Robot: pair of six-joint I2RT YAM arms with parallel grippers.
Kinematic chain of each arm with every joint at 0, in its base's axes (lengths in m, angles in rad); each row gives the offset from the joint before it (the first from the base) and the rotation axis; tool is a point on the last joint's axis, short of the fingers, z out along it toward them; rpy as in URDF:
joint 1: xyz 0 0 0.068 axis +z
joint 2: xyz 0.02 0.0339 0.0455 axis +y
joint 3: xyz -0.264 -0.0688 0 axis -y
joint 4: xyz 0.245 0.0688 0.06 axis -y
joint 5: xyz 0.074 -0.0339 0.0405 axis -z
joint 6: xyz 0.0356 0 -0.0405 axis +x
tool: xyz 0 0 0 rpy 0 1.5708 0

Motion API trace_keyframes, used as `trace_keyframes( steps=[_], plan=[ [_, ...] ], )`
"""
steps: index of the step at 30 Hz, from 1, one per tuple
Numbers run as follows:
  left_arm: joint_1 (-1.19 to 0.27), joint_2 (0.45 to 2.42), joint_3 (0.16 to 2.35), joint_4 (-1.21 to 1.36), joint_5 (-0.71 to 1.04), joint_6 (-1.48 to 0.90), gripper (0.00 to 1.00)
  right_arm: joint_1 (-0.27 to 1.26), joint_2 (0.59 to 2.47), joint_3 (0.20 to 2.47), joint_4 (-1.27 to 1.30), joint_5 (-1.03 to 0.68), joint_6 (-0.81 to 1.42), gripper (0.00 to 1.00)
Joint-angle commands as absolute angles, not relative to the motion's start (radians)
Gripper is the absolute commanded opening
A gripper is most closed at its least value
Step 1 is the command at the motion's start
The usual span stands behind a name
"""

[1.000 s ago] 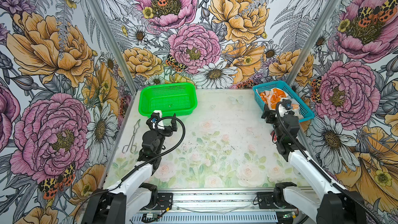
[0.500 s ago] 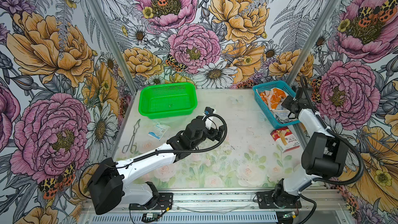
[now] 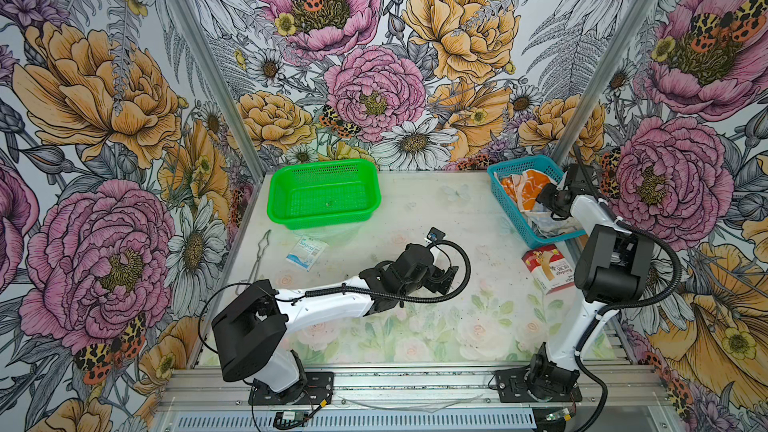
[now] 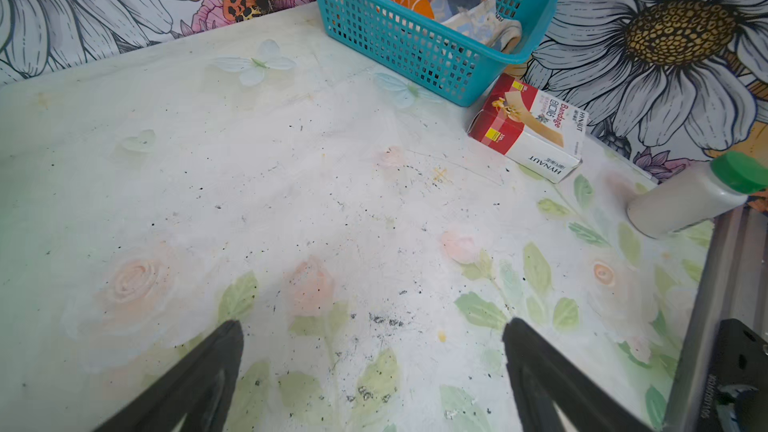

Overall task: Fold and stack the towels
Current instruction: 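Reach the right gripper into the teal basket and grasp the orange-white towel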

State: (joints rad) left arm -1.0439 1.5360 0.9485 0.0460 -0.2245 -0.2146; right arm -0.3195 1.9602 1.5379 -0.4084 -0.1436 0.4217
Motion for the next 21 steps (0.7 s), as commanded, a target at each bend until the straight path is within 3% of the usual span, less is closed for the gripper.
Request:
trace_keyframes(
  steps=[1, 21],
  plan=[
    [-1.026, 1.553, 0.959, 0.078, -0.235, -0.242, 0.99, -0.291, 1.992, 1.587, -0.404, -0.171, 0.411, 0.54],
    [-1.011, 1.509, 0.900, 0.108, -0.239, -0.279, 0.99, -0.233, 2.059, 1.559, -0.413, -0.068, 0.441, 0.43]
  ],
)
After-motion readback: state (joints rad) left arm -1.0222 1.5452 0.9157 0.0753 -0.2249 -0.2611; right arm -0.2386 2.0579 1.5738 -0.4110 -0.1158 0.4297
